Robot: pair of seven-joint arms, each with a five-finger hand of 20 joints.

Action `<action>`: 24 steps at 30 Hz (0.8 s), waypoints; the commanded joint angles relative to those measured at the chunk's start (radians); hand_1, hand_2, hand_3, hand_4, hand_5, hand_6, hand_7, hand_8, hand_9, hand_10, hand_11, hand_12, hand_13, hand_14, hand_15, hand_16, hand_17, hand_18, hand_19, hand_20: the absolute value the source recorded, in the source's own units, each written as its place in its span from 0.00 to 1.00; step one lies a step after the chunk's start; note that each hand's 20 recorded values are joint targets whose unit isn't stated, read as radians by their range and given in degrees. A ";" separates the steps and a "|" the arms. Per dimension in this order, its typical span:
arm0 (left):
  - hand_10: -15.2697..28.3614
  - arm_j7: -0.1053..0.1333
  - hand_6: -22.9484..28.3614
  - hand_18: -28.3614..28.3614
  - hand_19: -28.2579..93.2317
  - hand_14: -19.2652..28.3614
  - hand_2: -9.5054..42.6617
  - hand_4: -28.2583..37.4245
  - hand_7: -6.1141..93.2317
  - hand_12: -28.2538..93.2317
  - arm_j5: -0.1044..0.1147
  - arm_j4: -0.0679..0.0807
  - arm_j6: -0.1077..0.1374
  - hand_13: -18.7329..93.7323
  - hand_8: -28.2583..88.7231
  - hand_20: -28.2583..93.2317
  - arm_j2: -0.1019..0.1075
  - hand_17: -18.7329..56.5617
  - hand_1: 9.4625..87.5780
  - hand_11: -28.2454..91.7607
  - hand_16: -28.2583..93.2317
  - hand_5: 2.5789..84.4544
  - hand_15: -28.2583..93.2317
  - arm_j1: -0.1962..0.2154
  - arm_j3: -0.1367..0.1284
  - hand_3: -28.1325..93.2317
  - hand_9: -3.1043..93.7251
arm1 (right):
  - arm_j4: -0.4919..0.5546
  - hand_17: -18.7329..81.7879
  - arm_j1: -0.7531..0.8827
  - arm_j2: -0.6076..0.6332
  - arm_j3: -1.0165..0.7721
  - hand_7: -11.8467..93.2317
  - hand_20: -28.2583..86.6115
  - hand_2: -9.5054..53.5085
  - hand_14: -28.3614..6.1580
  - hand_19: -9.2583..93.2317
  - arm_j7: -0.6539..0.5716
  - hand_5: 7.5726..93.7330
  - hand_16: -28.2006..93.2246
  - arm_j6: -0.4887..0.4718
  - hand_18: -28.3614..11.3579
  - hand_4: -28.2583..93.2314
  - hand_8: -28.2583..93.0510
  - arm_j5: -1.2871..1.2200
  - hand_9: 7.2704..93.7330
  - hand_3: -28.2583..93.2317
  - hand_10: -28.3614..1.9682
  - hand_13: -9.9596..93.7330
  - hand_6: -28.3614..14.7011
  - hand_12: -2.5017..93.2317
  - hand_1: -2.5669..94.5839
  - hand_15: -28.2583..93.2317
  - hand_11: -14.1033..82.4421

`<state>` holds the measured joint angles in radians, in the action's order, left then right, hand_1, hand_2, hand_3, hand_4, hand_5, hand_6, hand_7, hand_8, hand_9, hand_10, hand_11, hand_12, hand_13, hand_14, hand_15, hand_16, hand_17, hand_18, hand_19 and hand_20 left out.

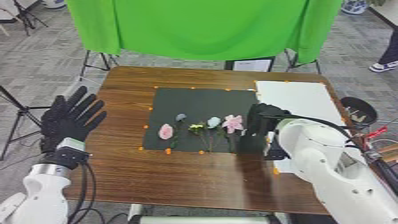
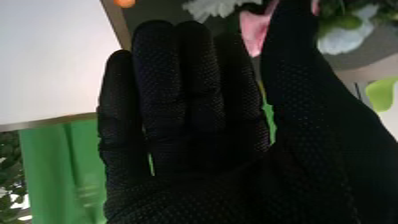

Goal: Arrange flowers

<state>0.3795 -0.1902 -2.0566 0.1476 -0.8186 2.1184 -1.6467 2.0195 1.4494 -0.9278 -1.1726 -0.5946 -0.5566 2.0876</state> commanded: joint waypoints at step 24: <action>0.58 0.035 0.58 0.57 0.36 0.47 0.42 0.00 0.10 0.31 -0.097 -0.012 0.089 0.21 0.19 0.28 0.012 0.16 0.17 0.26 0.15 0.38 0.28 0.049 -0.078 0.80 0.24 | -0.034 0.33 0.212 -0.129 -0.381 0.17 0.39 0.30 0.37 0.30 0.556 0.20 0.39 0.683 0.29 0.00 0.15 -1.191 0.24 0.84 0.39 0.33 0.53 0.13 0.06 0.26 0.16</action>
<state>0.4088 -0.2757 -2.0667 0.2395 -0.8087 2.1539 -1.7104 1.9822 1.6075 -1.0516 -1.5443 -0.0637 0.1782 1.2453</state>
